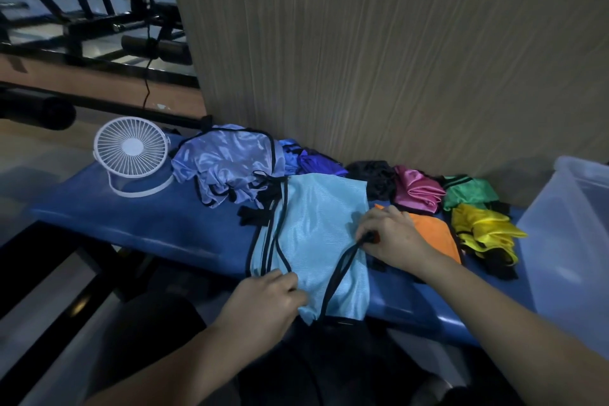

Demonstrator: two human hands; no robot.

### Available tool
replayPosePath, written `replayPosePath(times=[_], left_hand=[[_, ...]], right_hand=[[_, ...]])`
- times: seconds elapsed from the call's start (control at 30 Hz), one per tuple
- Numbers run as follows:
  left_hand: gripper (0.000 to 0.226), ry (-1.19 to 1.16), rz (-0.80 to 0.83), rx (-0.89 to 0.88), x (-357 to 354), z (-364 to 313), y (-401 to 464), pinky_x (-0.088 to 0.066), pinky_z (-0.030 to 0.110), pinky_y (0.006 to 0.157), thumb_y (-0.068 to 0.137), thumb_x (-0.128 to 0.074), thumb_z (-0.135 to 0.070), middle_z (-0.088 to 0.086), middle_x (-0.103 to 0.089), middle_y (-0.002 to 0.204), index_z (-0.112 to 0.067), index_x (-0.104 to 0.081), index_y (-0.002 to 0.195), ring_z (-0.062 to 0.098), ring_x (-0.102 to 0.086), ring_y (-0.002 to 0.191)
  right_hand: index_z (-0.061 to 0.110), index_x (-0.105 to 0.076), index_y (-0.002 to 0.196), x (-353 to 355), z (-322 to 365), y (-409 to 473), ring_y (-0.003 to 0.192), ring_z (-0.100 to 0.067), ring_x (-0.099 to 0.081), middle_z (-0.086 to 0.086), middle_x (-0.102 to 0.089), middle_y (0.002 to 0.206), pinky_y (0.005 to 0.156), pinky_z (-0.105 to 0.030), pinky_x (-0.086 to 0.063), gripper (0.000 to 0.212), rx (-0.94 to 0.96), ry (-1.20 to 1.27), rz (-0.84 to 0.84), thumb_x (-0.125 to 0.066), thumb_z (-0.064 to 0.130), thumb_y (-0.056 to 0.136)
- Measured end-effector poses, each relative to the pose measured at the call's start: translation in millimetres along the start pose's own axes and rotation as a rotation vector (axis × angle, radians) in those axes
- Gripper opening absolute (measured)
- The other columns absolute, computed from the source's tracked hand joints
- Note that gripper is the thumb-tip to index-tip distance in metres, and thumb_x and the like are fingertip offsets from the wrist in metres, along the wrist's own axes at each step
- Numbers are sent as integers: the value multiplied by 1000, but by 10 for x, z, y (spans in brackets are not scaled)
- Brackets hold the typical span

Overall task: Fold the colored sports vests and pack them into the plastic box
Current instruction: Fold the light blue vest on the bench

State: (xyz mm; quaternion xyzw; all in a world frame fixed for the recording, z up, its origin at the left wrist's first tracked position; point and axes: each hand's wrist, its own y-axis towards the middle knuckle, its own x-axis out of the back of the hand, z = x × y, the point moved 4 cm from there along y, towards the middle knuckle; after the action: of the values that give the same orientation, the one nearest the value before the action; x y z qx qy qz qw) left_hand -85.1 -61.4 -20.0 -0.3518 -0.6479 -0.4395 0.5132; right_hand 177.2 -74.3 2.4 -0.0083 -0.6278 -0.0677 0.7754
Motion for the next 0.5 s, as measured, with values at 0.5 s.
replayPosePath(times=[0.5], left_hand=[[46, -140, 77, 115, -55, 37, -11, -54, 27, 72, 80, -25, -41, -16, -58, 102, -34, -65, 102, 6, -58, 99]], right_hand=[[38, -65, 101, -53, 78, -44, 109, -14, -40, 18, -54, 105, 88, -34, -27, 15, 52, -111, 53, -71, 37, 87]])
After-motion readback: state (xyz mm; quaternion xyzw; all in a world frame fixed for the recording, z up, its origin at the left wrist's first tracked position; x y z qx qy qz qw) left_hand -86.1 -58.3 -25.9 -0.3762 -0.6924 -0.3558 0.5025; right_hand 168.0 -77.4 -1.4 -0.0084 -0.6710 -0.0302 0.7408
